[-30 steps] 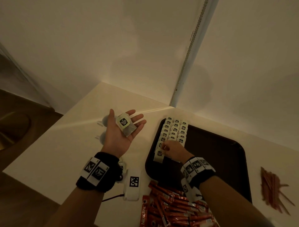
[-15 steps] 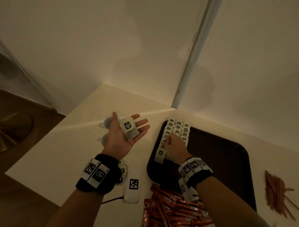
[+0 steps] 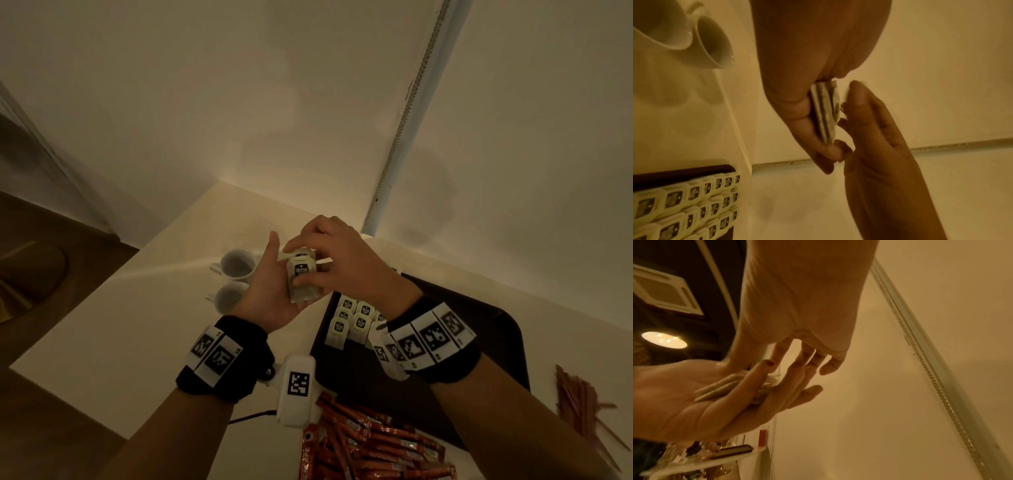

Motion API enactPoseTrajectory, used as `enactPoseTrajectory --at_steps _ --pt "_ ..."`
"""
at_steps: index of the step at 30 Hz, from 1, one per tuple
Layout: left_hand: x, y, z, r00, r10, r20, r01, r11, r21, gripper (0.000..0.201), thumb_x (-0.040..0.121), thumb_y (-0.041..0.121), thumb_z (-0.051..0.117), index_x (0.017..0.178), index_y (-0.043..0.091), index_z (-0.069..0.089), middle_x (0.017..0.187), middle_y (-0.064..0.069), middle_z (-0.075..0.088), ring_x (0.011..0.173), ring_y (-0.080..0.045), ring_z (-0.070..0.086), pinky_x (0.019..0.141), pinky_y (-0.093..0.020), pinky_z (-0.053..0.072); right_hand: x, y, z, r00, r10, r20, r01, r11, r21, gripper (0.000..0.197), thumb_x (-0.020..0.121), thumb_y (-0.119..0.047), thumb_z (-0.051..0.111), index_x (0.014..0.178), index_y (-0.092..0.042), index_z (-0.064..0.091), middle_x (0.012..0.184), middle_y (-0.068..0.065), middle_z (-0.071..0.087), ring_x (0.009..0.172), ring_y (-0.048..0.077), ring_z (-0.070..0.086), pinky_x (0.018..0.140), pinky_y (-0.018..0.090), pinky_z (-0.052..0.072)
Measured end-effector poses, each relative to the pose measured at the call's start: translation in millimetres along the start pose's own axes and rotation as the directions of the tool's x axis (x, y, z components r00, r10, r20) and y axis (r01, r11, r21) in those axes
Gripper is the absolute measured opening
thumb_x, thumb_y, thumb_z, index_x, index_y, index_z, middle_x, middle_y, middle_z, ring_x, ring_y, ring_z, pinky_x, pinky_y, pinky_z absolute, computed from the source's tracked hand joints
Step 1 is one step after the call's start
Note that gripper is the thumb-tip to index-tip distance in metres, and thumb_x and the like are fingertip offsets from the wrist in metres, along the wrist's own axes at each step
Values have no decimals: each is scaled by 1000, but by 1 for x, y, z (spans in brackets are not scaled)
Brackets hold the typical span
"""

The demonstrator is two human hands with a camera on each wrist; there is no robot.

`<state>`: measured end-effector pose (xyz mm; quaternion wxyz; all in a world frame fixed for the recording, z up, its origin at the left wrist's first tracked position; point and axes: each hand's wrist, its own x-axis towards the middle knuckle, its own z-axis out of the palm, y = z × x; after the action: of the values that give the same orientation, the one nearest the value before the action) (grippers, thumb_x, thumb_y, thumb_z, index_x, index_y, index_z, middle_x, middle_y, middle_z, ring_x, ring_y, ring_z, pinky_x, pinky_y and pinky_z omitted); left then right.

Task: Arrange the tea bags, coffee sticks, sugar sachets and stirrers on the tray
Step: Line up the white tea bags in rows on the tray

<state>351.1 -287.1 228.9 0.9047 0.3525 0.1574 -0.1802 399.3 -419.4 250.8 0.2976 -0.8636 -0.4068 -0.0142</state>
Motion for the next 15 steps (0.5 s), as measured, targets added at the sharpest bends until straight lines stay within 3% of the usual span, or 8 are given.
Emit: enactPoseTrajectory --at_steps 3,7,10,13,15 --pt "-2 1 3 999 28 30 -28 999 20 74 95 63 18 117 6 59 108 -15 68 88 -22 71 72 -33 60 1 -3 -4 1000 6 -26 -6 1000 29 27 72 -29 77 97 -20 69 95 -5 53 91 13 46 81 38 45" --pt "-3 2 3 997 59 56 -61 998 18 76 93 66 17 119 6 58 113 -17 66 93 -23 69 76 -34 59 0 -5 -11 998 56 14 -56 998 -9 34 74 -25 76 104 -16 63 95 1 58 91 16 48 81 36 45" --pt "-4 2 4 992 86 96 -88 996 21 76 92 67 18 115 8 59 106 -15 69 94 -23 69 83 -38 57 2 -8 -14 998 53 43 -52 998 -23 28 77 -21 74 102 -13 64 89 1 59 84 13 47 74 27 39" --pt "-6 3 4 988 119 96 -126 990 68 74 87 69 29 122 11 59 118 -12 67 109 -27 64 94 -44 52 6 -13 -28 998 51 -23 -49 997 61 13 85 -16 66 96 -8 68 84 2 62 73 9 50 67 11 35" --pt "-6 3 5 978 191 88 -199 975 98 66 81 62 45 120 11 58 112 -7 67 104 -25 65 88 -41 55 10 -18 -46 992 68 -105 -56 992 112 15 90 -18 60 97 -8 69 85 1 64 72 6 53 67 5 37"
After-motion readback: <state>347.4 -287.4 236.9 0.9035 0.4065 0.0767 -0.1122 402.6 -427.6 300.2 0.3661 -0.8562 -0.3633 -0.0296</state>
